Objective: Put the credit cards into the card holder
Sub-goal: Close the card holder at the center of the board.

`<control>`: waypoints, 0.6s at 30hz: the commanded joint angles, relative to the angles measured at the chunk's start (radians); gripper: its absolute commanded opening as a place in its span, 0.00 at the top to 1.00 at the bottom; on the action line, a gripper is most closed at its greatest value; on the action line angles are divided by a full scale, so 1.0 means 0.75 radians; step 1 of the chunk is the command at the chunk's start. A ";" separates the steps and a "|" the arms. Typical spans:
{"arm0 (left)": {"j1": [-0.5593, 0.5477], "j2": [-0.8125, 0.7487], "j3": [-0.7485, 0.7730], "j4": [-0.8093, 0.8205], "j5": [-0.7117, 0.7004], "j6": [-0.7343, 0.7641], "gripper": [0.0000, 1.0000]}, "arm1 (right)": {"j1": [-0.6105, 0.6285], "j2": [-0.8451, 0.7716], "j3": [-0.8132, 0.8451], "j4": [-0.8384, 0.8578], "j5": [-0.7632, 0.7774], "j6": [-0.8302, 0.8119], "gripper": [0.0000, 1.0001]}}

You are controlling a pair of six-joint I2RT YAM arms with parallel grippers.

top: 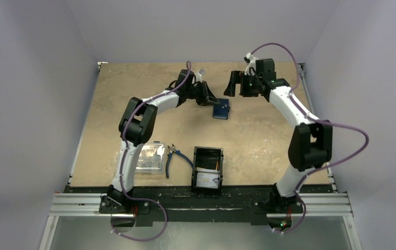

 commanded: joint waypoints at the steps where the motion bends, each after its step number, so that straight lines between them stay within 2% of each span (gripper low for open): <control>1: 0.011 -0.098 -0.052 0.005 0.055 0.052 0.88 | 0.000 -0.216 -0.197 0.149 0.405 0.214 0.01; 5: 0.011 -0.090 -0.099 0.039 0.058 0.035 0.87 | -0.080 -0.126 -0.149 0.108 0.204 0.255 0.01; 8: 0.011 -0.061 -0.096 0.053 0.059 0.025 0.91 | -0.020 -0.031 -0.070 0.059 0.221 0.315 0.14; 14: 0.000 0.012 -0.072 0.063 0.055 -0.003 0.98 | 0.133 0.171 0.127 -0.051 0.516 0.414 0.34; 18: -0.025 0.038 -0.042 0.033 0.034 0.012 1.00 | 0.195 0.236 0.201 -0.115 0.702 0.405 0.37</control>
